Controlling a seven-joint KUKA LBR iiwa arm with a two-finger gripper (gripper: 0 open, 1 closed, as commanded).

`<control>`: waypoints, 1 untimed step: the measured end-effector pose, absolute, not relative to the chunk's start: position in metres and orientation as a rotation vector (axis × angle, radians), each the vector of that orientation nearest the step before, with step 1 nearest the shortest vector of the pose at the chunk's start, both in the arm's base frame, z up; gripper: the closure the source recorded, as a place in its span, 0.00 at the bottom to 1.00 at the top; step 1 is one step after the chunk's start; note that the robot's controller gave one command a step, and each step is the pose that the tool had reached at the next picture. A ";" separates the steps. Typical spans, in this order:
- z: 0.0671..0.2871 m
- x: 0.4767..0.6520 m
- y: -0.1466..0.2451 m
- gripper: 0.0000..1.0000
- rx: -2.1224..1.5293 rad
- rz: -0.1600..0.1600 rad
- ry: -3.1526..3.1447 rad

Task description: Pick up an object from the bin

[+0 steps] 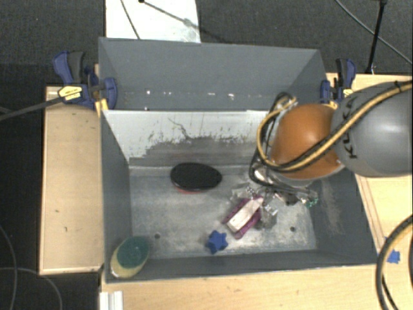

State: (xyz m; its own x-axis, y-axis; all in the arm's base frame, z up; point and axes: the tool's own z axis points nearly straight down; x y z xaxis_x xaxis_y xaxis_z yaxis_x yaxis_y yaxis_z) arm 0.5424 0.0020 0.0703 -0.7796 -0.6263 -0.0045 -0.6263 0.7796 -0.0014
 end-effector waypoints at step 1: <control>0.070 0.542 0.002 1.00 -1.043 0.000 2.959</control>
Offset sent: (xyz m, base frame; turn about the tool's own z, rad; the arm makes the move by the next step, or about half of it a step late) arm 0.0000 0.0000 0.0000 0.0000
